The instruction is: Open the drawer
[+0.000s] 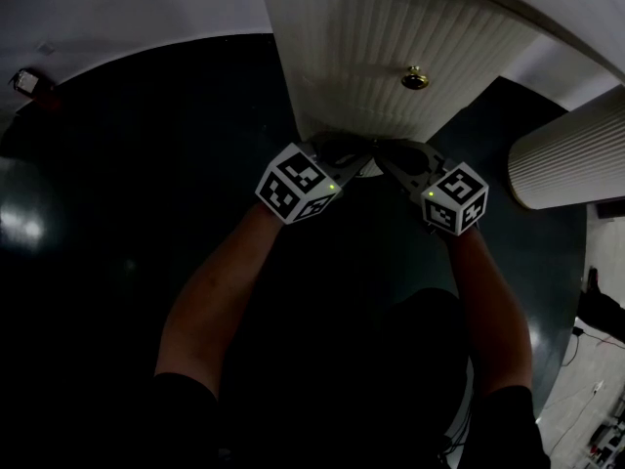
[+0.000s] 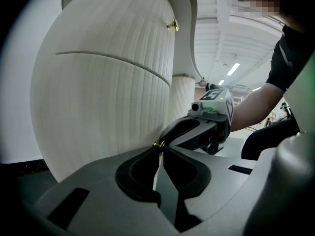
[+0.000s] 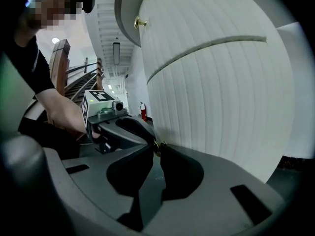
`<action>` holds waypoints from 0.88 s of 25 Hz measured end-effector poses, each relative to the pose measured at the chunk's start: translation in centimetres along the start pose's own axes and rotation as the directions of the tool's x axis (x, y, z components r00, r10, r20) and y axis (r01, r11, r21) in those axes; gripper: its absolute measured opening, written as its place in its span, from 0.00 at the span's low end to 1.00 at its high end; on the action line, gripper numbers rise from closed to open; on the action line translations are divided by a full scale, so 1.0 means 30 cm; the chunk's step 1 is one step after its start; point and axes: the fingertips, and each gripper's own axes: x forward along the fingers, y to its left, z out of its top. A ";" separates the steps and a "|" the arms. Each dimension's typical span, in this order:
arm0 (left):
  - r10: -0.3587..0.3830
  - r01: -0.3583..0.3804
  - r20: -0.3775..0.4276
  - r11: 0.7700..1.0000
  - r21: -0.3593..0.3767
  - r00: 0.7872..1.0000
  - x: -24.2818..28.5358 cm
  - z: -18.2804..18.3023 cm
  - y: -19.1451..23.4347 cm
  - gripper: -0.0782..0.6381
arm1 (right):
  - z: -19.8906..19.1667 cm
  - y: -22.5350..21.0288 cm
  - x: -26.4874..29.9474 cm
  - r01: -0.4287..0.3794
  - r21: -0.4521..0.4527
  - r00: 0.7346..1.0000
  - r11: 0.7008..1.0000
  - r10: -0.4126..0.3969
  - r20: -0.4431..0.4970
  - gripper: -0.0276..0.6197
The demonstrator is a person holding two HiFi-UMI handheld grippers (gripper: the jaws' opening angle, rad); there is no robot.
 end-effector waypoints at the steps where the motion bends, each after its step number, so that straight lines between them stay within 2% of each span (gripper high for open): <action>1: -0.008 0.008 -0.001 1.000 0.003 1.000 -0.002 -0.001 -0.007 0.16 | -0.002 0.007 -0.003 -0.006 -0.004 1.000 1.000 0.006 -0.004 0.12; 6: -0.071 0.071 -0.008 0.997 0.003 0.997 -0.024 -0.024 -0.079 0.16 | -0.031 0.074 -0.036 -0.038 -0.007 0.999 0.999 0.038 -0.025 0.11; 10: -0.072 0.073 -0.016 0.997 0.004 0.997 -0.021 -0.027 -0.122 0.16 | -0.033 0.101 -0.072 -0.012 -0.006 0.999 1.000 0.012 -0.052 0.12; 12: -0.070 0.071 -0.031 0.997 0.021 0.997 -0.017 -0.028 -0.144 0.16 | 0.031 0.133 -0.119 0.002 -0.024 1.000 1.000 -0.002 -0.007 0.12; 14: -0.069 0.071 -0.042 0.997 0.038 0.997 -0.020 -0.031 -0.152 0.16 | 0.150 0.157 -0.190 0.017 -0.027 0.996 0.999 -0.015 0.086 0.11; 17: -0.062 0.064 -0.046 0.996 0.057 0.997 -0.020 -0.040 -0.157 0.16 | 0.345 0.128 -0.308 0.091 0.000 0.974 0.996 -0.089 0.210 0.11; 19: -0.054 0.058 -0.048 0.996 0.073 0.997 -0.022 -0.044 -0.165 0.16 | 0.404 0.104 -0.345 0.142 -0.013 0.972 0.990 -0.137 0.190 0.07; 22: -0.041 0.045 -0.047 0.995 0.086 0.998 -0.035 -0.046 -0.171 0.16 | 0.408 0.107 -0.339 0.169 0.001 0.975 0.986 -0.167 0.149 0.07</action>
